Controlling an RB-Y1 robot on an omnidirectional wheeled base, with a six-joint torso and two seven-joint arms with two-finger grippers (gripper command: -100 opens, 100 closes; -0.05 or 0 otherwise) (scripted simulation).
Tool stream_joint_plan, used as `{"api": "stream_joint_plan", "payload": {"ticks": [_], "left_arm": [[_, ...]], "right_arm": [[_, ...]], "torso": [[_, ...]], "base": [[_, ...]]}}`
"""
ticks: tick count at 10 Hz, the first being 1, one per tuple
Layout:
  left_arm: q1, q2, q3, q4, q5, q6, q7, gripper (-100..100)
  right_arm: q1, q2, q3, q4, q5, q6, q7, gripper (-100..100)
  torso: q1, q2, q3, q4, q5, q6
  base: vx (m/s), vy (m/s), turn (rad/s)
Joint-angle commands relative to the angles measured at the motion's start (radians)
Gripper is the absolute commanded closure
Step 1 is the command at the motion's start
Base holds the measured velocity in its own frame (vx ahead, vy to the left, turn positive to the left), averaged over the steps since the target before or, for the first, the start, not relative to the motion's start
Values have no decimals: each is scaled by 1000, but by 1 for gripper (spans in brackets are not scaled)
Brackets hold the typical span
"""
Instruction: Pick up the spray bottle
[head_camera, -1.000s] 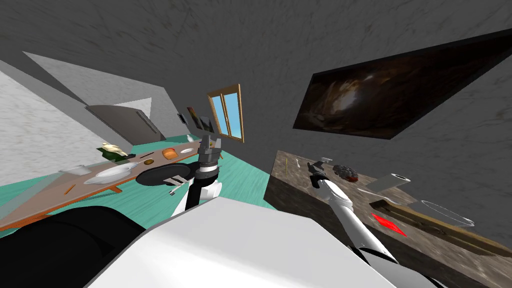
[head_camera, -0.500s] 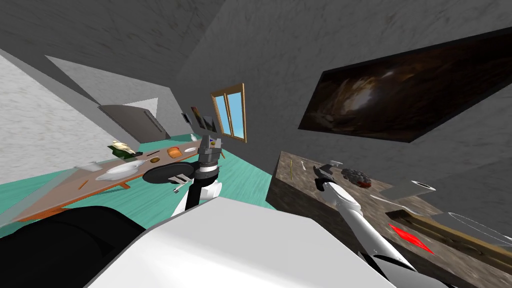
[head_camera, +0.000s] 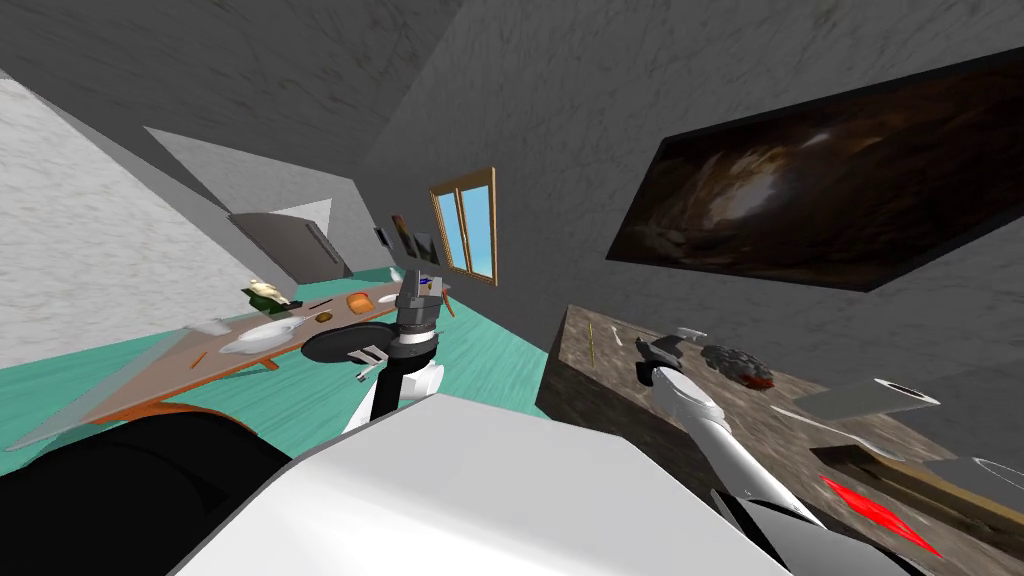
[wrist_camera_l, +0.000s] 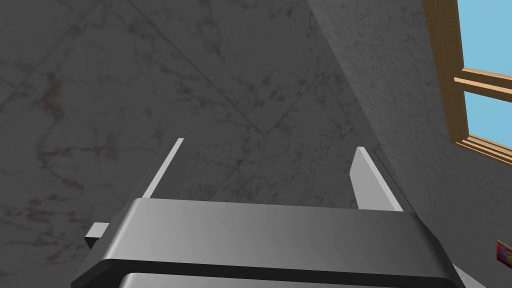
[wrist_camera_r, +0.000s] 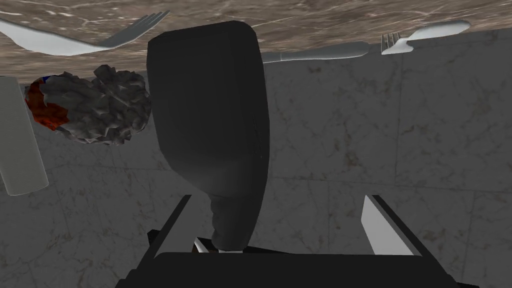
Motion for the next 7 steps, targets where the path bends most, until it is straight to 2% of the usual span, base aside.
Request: {"api": "stream_joint_plan", "payload": {"ticks": [1,3,6,7], "left_arm": [[0,0,0,0,0,0,0,0],[0,0,0,0,0,0,0,0],[0,0,0,0,0,0,0,0],[0,0,0,0,0,0,0,0]], "right_arm": [[11,-28,10,50,34,40,-29,-100],[11,-28,10,61,34,40,-29,-100],[7,-76,21,163,107,90,-83,-100],[7,-76,21,165,107,90,-83,-100]], "torso": [[0,0,0,0,0,0],[0,-1,-1,0,0,1],[-2,0,0,0,0,0],[-2,-1,0,0,0,0]], "base": [[75,123,121],[41,51,5],[45,49,106],[52,31,29]]}}
